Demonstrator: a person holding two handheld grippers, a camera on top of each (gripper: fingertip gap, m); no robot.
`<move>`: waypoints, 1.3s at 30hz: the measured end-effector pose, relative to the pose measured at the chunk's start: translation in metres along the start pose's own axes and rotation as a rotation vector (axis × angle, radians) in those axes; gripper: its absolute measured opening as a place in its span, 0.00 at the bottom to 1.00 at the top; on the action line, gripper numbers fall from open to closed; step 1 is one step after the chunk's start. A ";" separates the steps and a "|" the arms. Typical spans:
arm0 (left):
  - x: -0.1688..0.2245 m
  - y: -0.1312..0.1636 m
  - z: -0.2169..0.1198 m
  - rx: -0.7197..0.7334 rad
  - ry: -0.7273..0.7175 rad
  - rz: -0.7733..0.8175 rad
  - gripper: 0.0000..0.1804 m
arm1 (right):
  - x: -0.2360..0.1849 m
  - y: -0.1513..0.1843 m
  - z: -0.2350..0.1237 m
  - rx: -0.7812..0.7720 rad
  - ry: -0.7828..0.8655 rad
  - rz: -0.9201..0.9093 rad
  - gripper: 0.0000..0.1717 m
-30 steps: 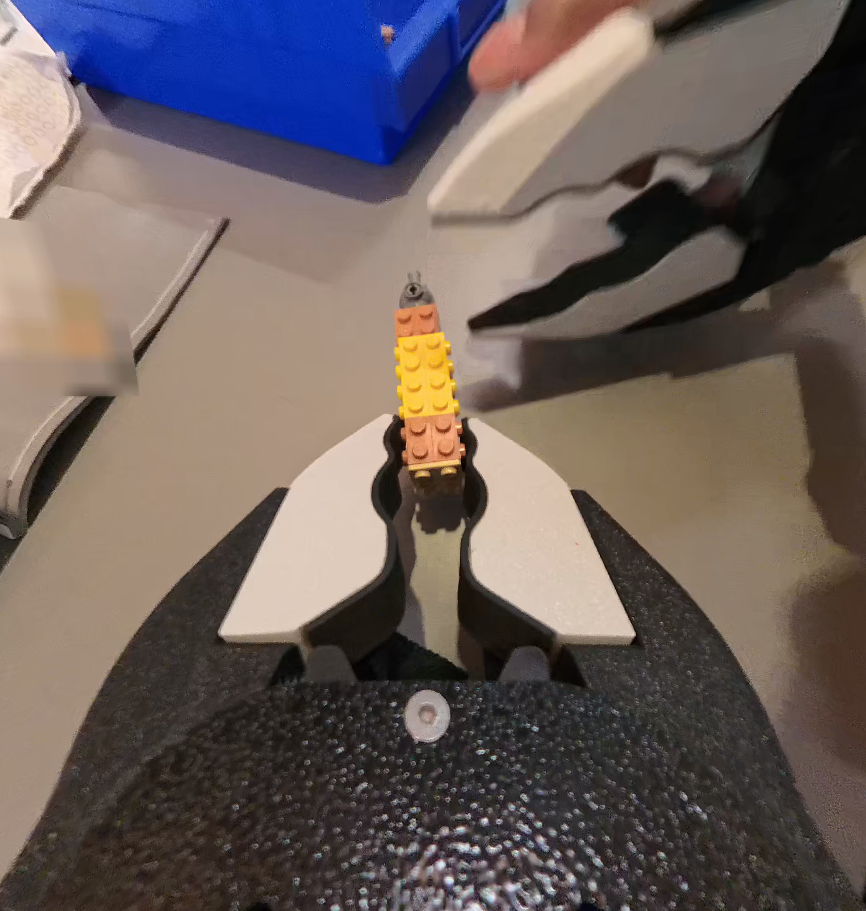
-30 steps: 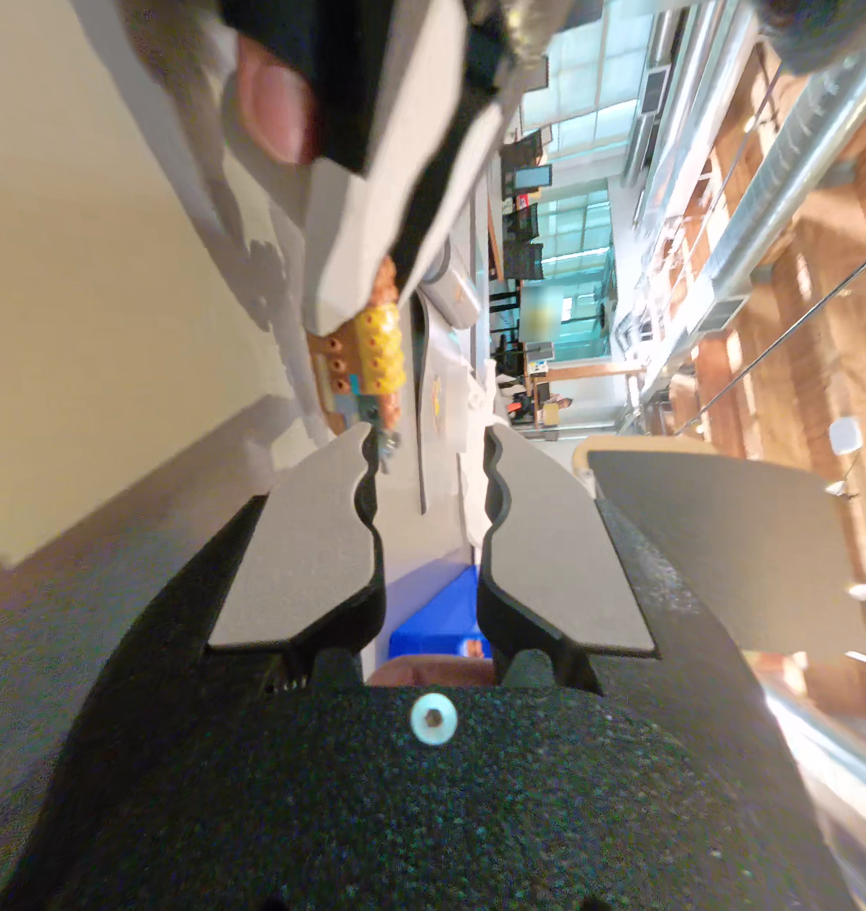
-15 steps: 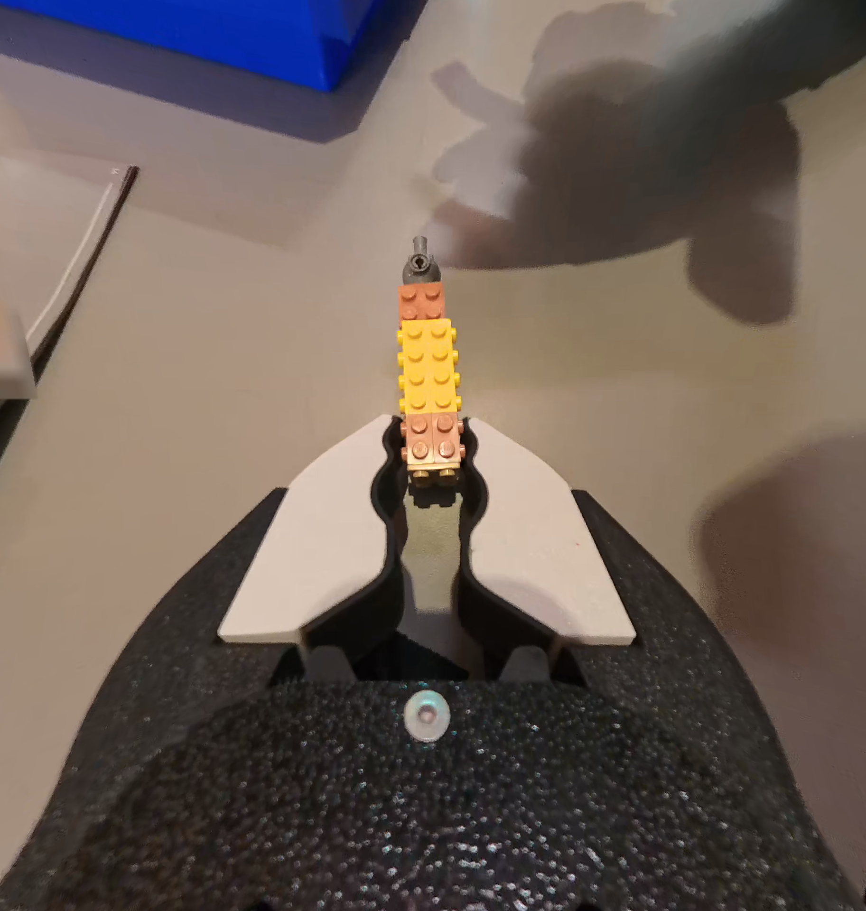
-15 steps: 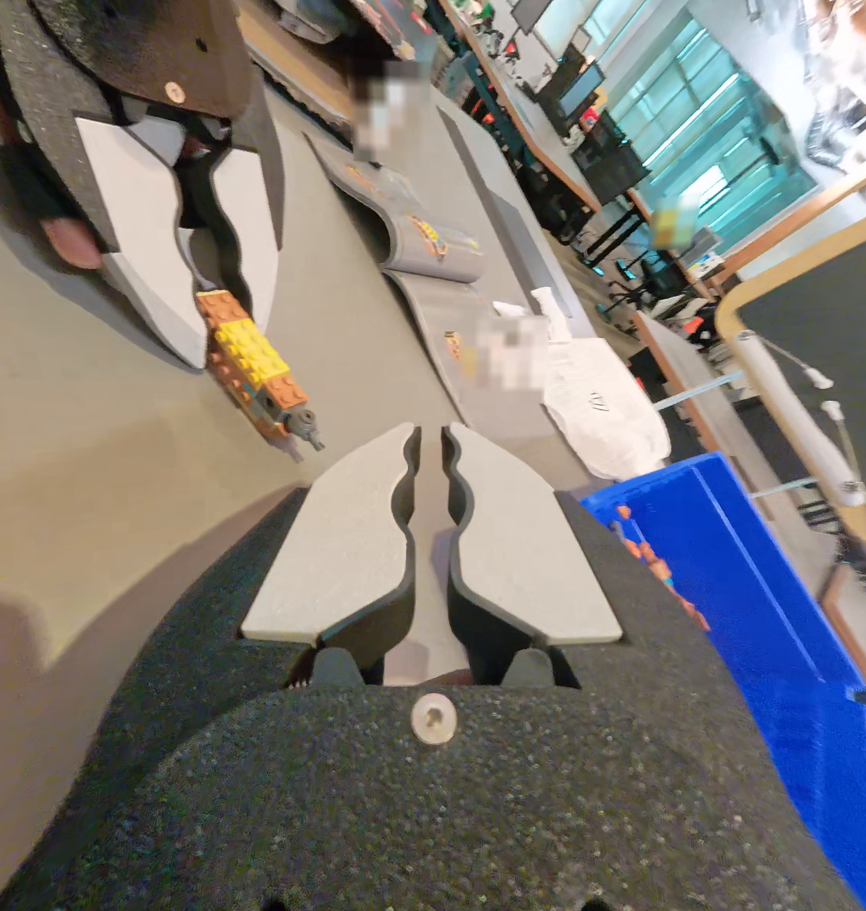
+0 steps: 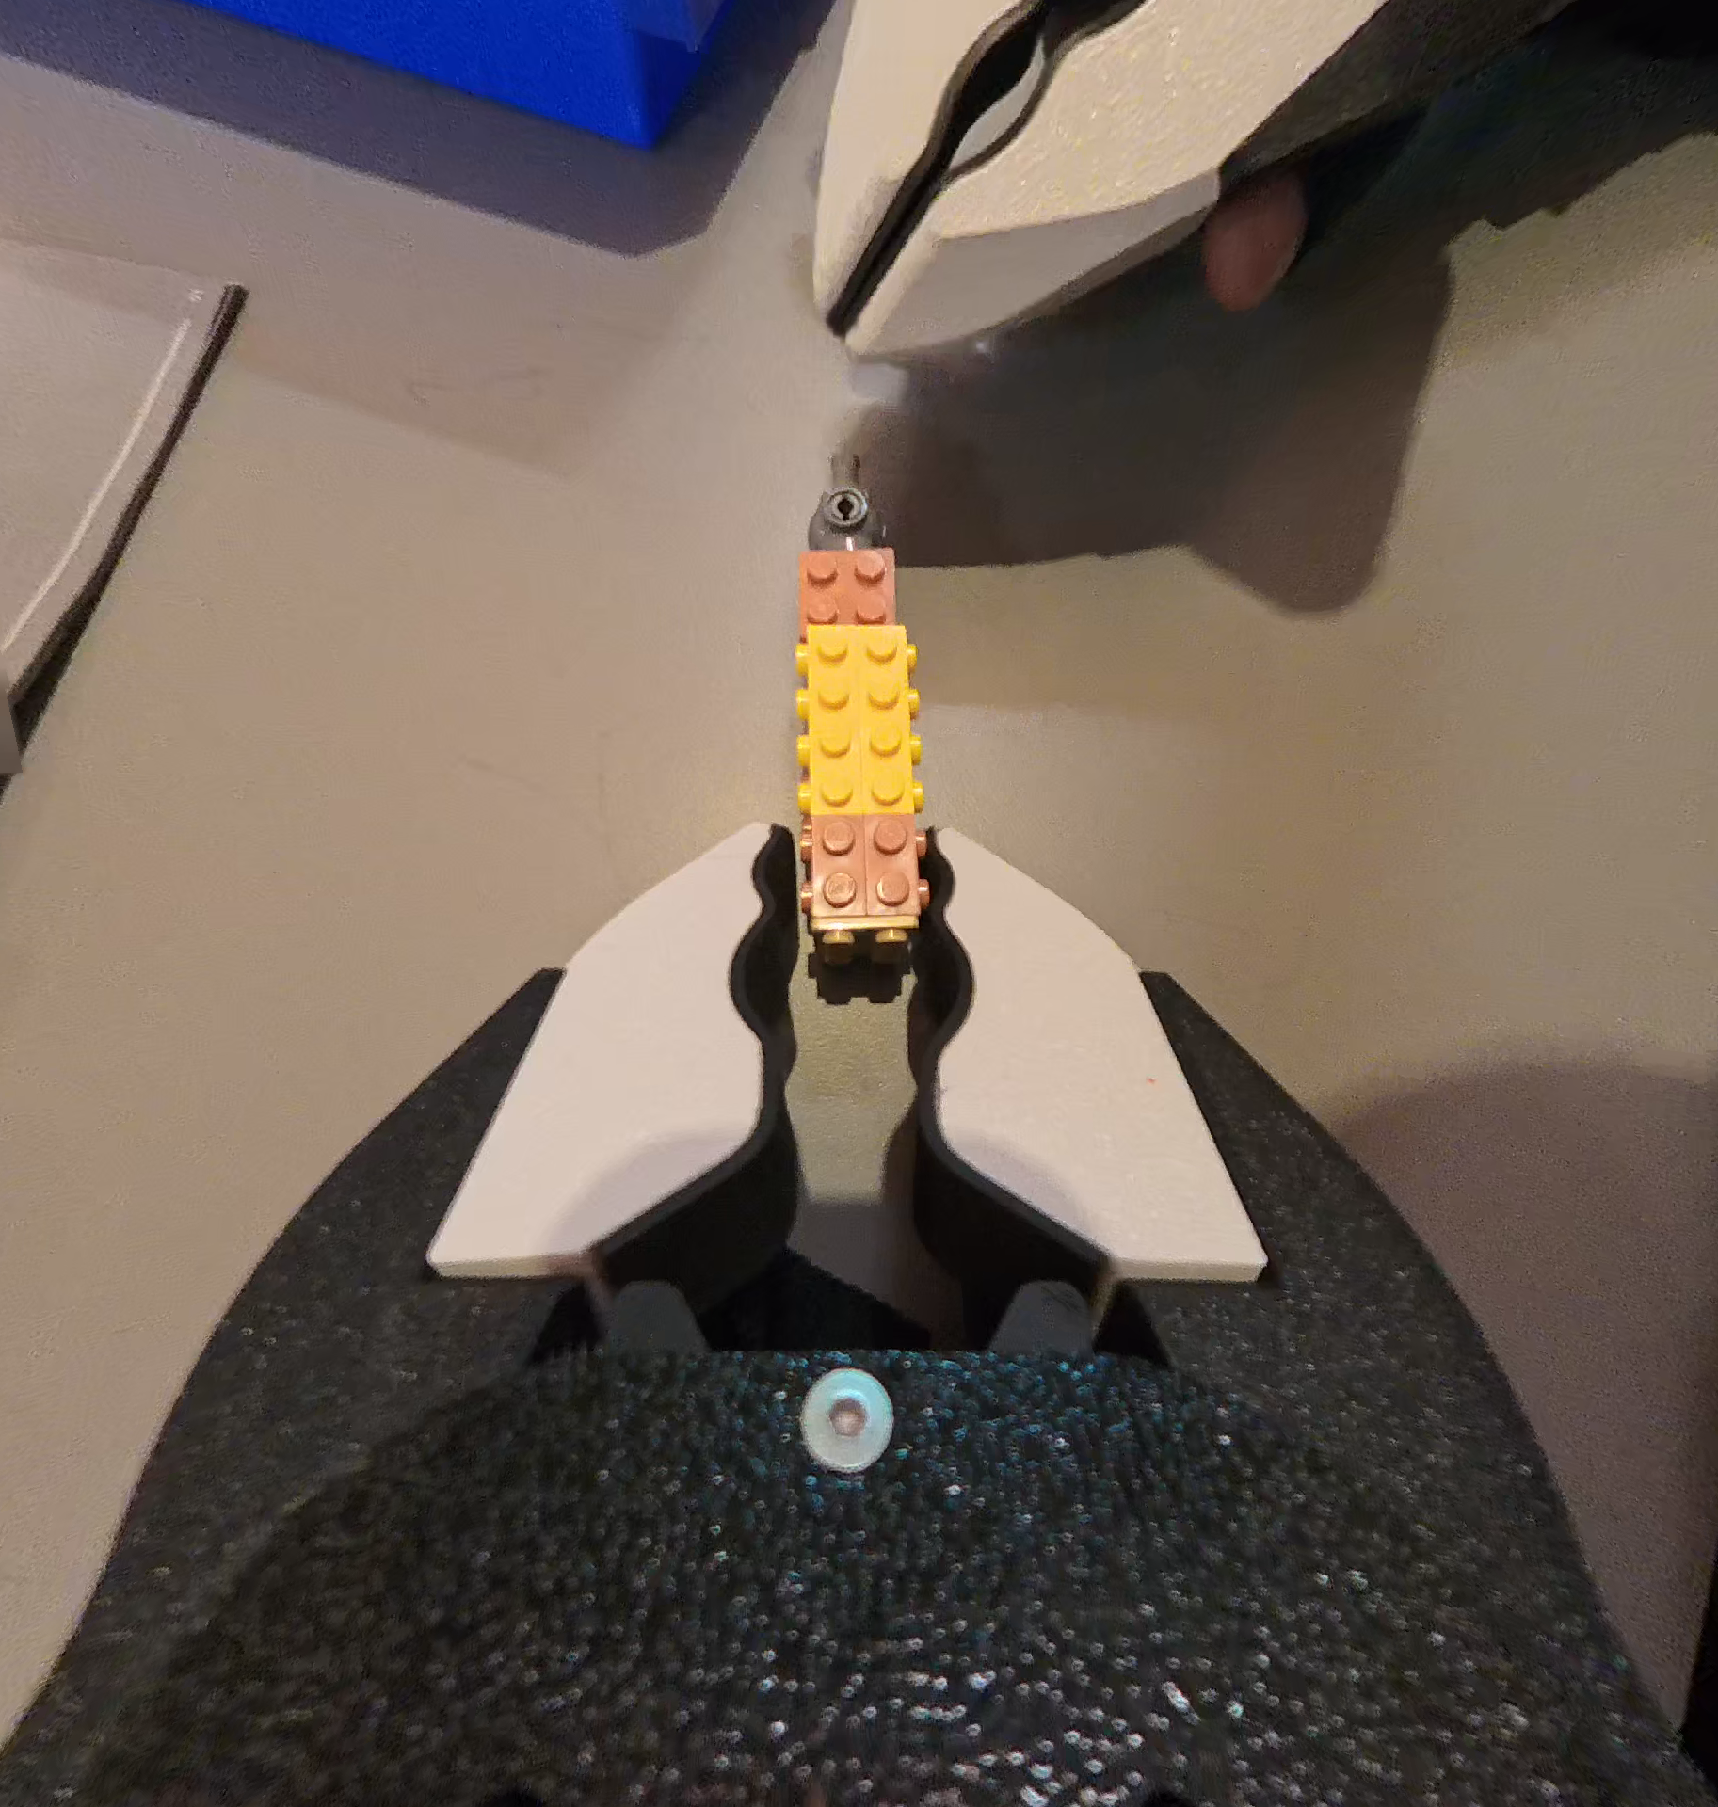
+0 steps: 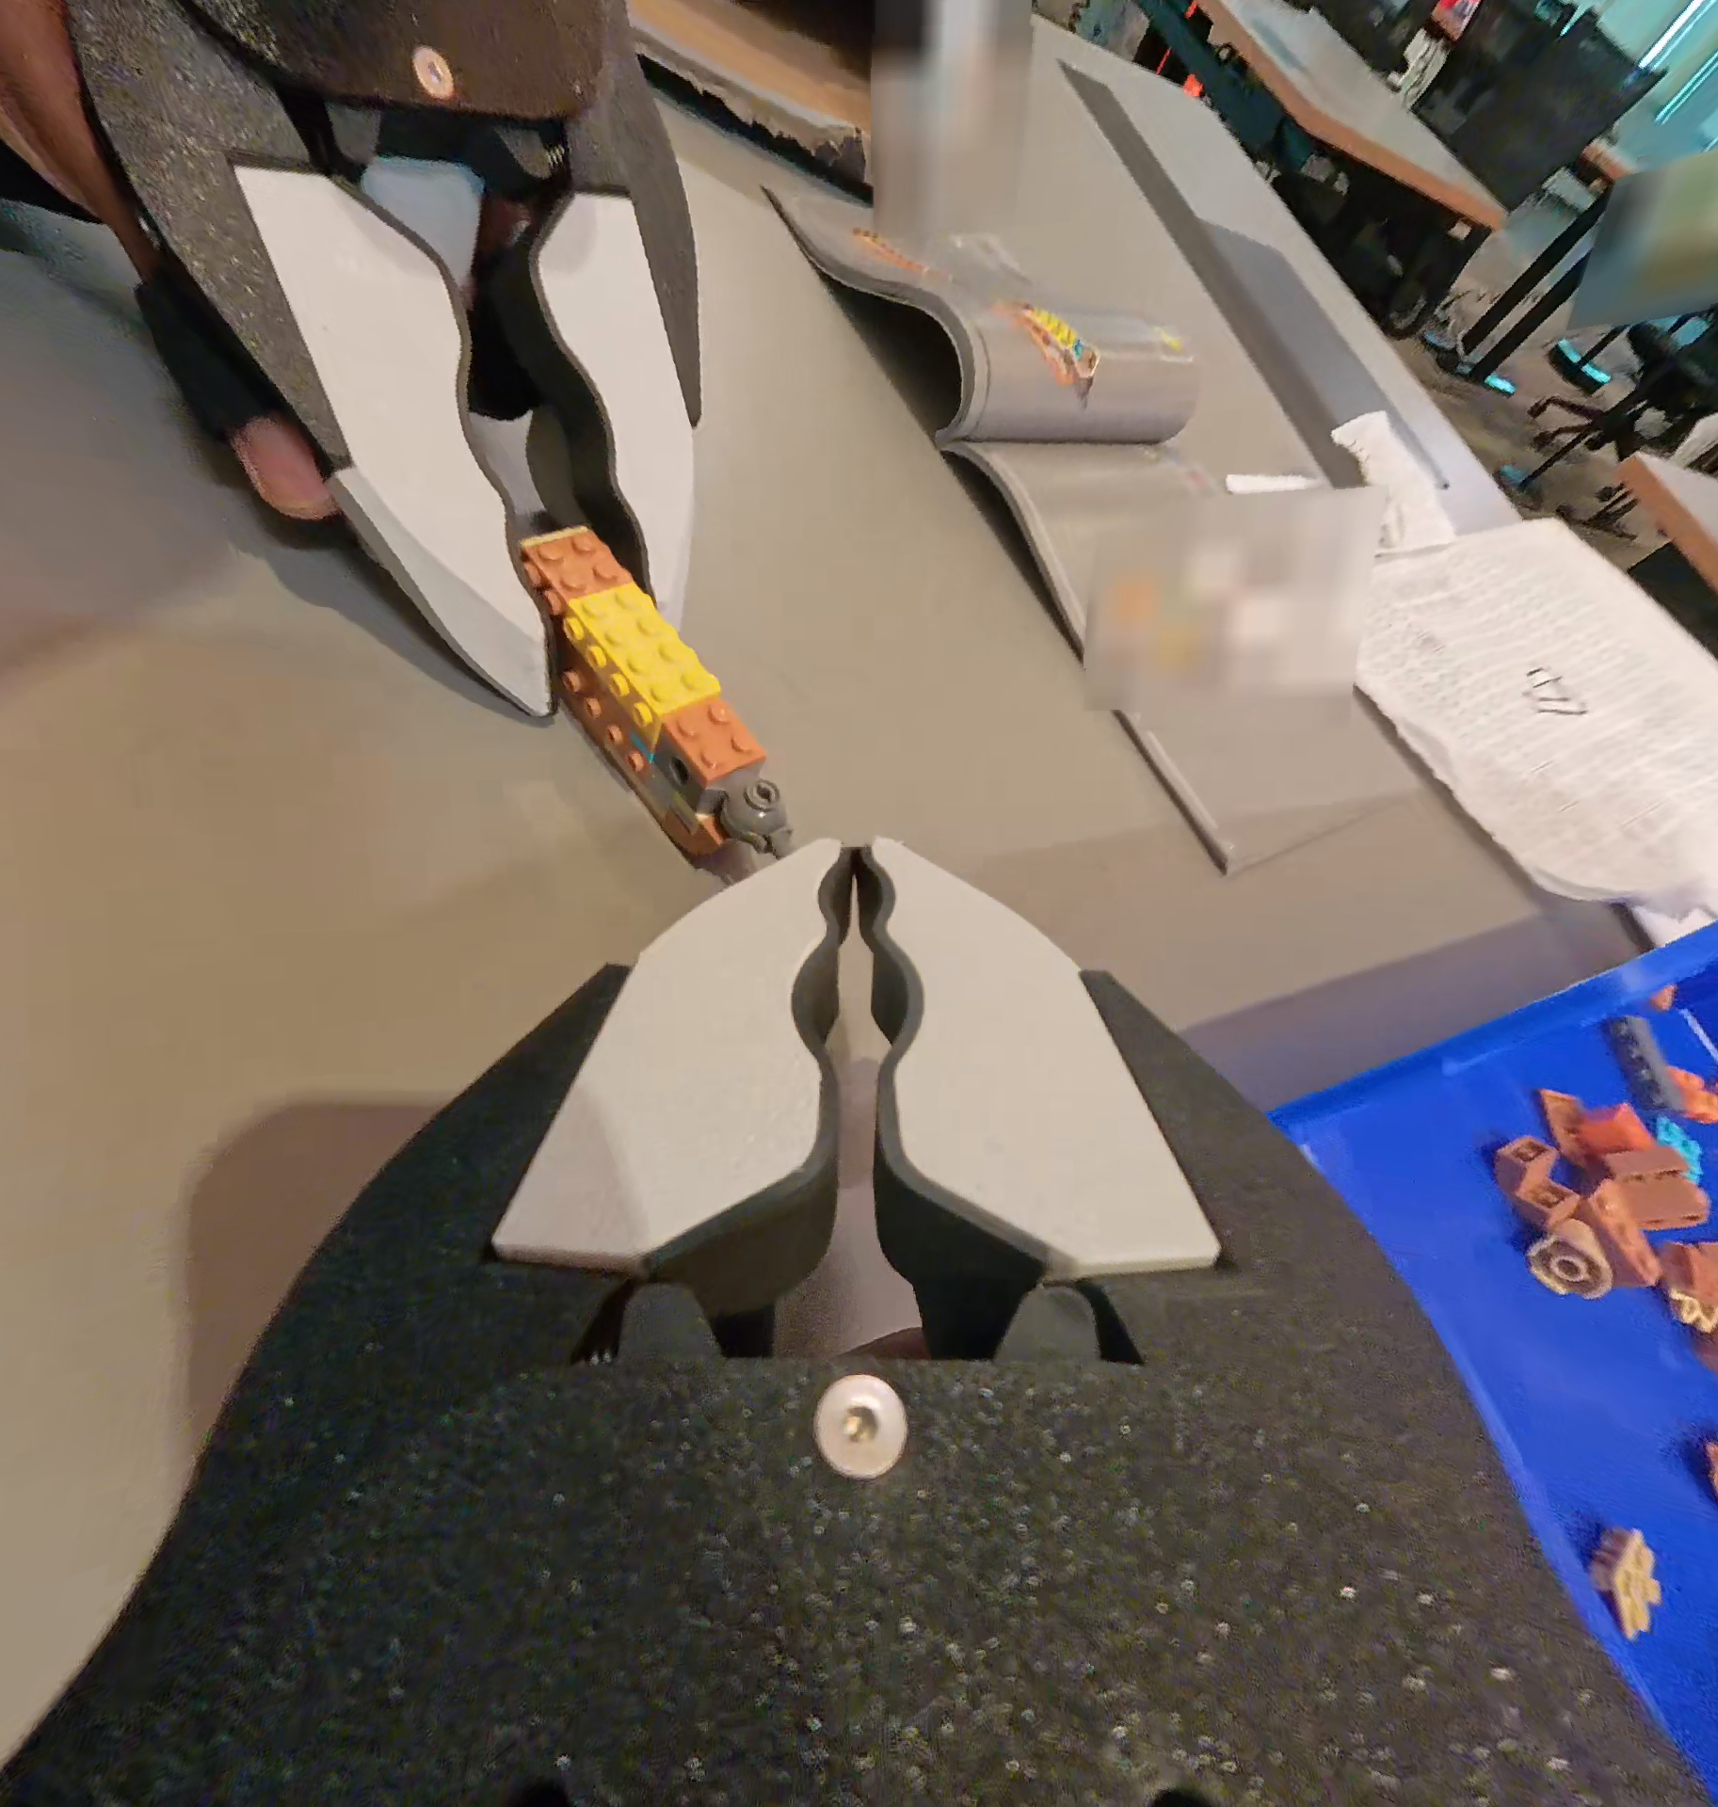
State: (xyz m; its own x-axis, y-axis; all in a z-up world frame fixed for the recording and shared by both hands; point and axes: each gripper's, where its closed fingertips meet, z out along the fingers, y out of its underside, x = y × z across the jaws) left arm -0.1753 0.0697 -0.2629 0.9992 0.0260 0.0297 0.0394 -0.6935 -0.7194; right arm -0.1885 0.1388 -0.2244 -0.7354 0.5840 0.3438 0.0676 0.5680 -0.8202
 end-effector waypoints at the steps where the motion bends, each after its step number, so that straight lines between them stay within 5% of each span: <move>1: 0.000 0.000 0.000 -0.001 -0.003 0.005 0.13 | 0.000 0.001 0.001 -0.004 -0.003 0.003 0.00; 14: 0.001 -0.001 -0.001 0.012 0.016 -0.007 0.19 | 0.026 -0.049 -0.050 0.148 0.022 -0.127 0.02; 20: 0.002 -0.002 -0.001 0.011 0.038 -0.020 0.19 | 0.114 -0.024 -0.106 -0.085 0.193 -0.280 0.03; 27: 0.000 -0.002 -0.001 0.017 0.039 -0.039 0.19 | 0.156 0.085 -0.105 -0.617 -0.267 -0.523 0.03; 34: -0.004 -0.003 -0.002 0.027 0.045 -0.084 0.19 | 0.130 0.110 -0.079 -0.652 -0.711 -0.439 0.00; 39: -0.007 -0.004 -0.003 0.034 0.049 -0.109 0.18 | 0.128 0.133 -0.074 -0.710 -0.746 -0.515 0.01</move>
State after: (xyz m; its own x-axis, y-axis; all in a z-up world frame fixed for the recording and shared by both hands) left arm -0.1822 0.0699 -0.2583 0.9878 0.0637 0.1422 0.1484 -0.6637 -0.7331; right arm -0.2239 0.3314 -0.2556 -0.9860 -0.1660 0.0130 -0.1662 0.9765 -0.1370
